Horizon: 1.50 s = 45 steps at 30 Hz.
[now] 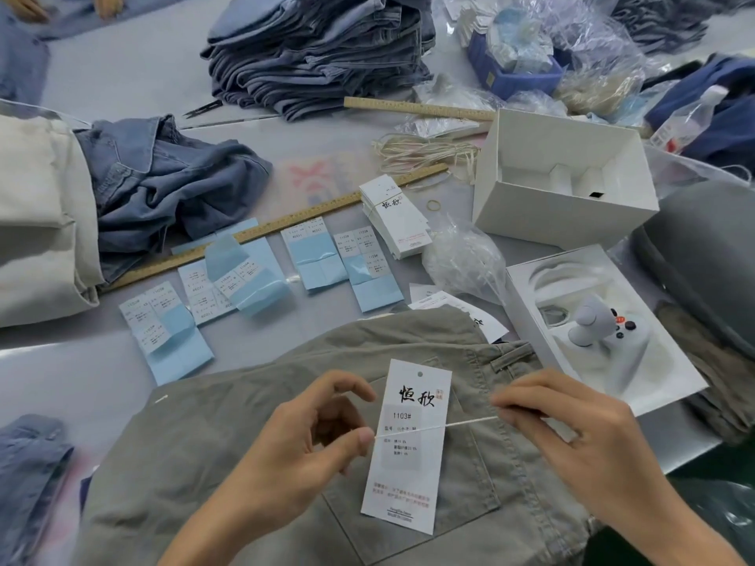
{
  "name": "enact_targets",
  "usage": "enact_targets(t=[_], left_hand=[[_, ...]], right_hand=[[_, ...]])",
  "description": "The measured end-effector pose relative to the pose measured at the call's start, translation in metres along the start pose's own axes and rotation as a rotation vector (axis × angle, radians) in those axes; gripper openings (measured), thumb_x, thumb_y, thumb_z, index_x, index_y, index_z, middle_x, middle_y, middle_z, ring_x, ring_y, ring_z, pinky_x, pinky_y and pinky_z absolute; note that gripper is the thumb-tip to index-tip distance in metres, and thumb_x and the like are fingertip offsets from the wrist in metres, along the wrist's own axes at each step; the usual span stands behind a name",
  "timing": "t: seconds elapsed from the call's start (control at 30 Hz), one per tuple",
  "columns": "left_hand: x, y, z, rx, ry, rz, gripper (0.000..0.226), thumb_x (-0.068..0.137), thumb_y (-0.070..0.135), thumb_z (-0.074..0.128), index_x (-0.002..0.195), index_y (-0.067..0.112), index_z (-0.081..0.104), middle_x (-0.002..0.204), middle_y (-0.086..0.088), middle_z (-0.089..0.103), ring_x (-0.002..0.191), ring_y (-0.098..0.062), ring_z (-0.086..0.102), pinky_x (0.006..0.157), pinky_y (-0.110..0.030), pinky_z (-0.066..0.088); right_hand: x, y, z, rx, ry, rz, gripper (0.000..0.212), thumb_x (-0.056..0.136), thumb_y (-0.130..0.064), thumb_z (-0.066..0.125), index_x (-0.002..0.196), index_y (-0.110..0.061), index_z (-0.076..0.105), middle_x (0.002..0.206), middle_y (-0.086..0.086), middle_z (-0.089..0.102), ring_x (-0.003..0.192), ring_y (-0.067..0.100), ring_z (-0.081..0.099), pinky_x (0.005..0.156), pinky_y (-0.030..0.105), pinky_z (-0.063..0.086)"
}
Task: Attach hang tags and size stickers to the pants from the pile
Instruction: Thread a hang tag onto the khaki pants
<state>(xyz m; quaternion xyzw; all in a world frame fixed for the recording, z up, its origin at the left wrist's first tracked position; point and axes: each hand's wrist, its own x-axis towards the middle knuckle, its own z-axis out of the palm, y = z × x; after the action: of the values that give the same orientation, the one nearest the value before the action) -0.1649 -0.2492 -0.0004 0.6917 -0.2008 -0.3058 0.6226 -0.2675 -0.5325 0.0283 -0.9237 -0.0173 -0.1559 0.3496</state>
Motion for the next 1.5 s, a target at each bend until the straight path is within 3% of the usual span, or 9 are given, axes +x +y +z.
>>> enact_targets(t=[0.17,0.33,0.5,0.7,0.83,0.97,1.1,1.3,1.5], left_hand=[[0.001,-0.003,-0.001,0.119,0.054,0.046,0.027,0.087,0.014,0.075,0.098,0.034,0.062,0.080,-0.001,0.068,0.063,-0.020,0.064,0.068,-0.042,0.054],[0.010,0.001,0.016,0.235,0.019,0.154,0.031,0.090,0.007,0.074,0.092,0.033,0.058,0.074,0.007,0.070,0.058,-0.015,0.066,0.061,-0.020,0.049],[0.018,0.007,0.030,0.281,0.051,0.264,0.017,0.094,0.022,0.069,0.095,0.032,0.055,0.067,0.016,0.063,0.052,-0.011,0.061,0.055,-0.029,0.051],[0.020,-0.004,0.027,0.344,0.161,0.277,0.006,0.098,0.037,0.060,0.100,0.036,0.055,0.064,0.012,0.063,0.049,-0.006,0.054,0.053,-0.018,0.045],[0.035,-0.008,0.025,0.465,0.387,0.141,0.031,0.096,0.061,0.054,0.107,0.035,0.067,0.068,0.012,0.060,0.059,-0.003,0.052,0.059,-0.014,0.039],[0.055,-0.006,0.028,0.559,0.255,-0.008,0.014,0.088,0.046,0.073,0.094,0.036,0.065,0.080,0.013,0.056,0.076,-0.006,0.052,0.068,-0.023,0.042],[0.052,-0.006,0.035,0.313,0.242,0.082,0.010,0.092,0.026,0.075,0.089,0.029,0.066,0.082,0.011,0.067,0.078,-0.013,0.064,0.067,-0.029,0.053],[0.044,-0.009,0.035,-0.050,0.146,0.101,0.015,0.097,0.036,0.063,0.094,0.027,0.074,0.096,0.000,0.076,0.089,-0.019,0.072,0.077,-0.033,0.058],[0.046,-0.010,0.032,-0.283,0.212,0.033,0.018,0.084,0.014,0.074,0.101,0.019,0.079,0.096,-0.008,0.078,0.089,-0.018,0.074,0.076,-0.022,0.057]], right_hand=[[-0.020,0.013,0.004,-0.052,-0.045,0.035,0.019,0.079,-0.004,0.086,0.092,-0.016,0.079,0.097,-0.011,0.070,0.089,0.007,0.070,0.076,0.024,0.054],[-0.020,-0.013,0.034,-0.109,-0.064,-0.024,0.040,0.089,-0.039,0.073,0.125,-0.022,0.071,0.133,-0.011,0.064,0.121,0.011,0.063,0.101,0.029,0.049],[-0.014,-0.053,0.087,0.384,0.132,0.232,0.023,0.082,-0.027,0.081,0.104,-0.028,0.074,0.093,-0.012,0.074,0.083,0.009,0.073,0.074,0.019,0.056],[-0.014,-0.054,0.104,0.600,0.219,0.386,0.019,0.084,-0.011,0.077,0.087,-0.030,0.077,0.081,0.000,0.071,0.058,0.016,0.066,0.049,0.029,0.057],[-0.011,-0.039,0.094,0.254,0.271,0.318,0.012,0.086,-0.016,0.077,0.085,-0.027,0.072,0.080,-0.011,0.067,0.064,0.011,0.064,0.051,0.025,0.051],[-0.003,-0.028,0.086,-0.051,0.220,0.301,0.018,0.085,-0.008,0.080,0.086,-0.022,0.070,0.079,-0.017,0.061,0.072,0.004,0.058,0.061,0.016,0.043],[0.003,-0.032,0.088,-0.098,0.192,0.278,0.014,0.087,-0.014,0.078,0.088,-0.024,0.069,0.080,-0.019,0.059,0.070,0.001,0.056,0.061,0.014,0.042],[0.008,-0.039,0.092,-0.045,0.252,0.246,0.011,0.089,-0.015,0.076,0.093,-0.024,0.070,0.083,-0.018,0.062,0.074,0.000,0.059,0.063,0.015,0.045],[0.011,-0.041,0.089,-0.041,0.258,0.170,0.012,0.087,-0.010,0.077,0.094,-0.018,0.072,0.086,-0.014,0.064,0.079,0.001,0.061,0.069,0.012,0.047]])
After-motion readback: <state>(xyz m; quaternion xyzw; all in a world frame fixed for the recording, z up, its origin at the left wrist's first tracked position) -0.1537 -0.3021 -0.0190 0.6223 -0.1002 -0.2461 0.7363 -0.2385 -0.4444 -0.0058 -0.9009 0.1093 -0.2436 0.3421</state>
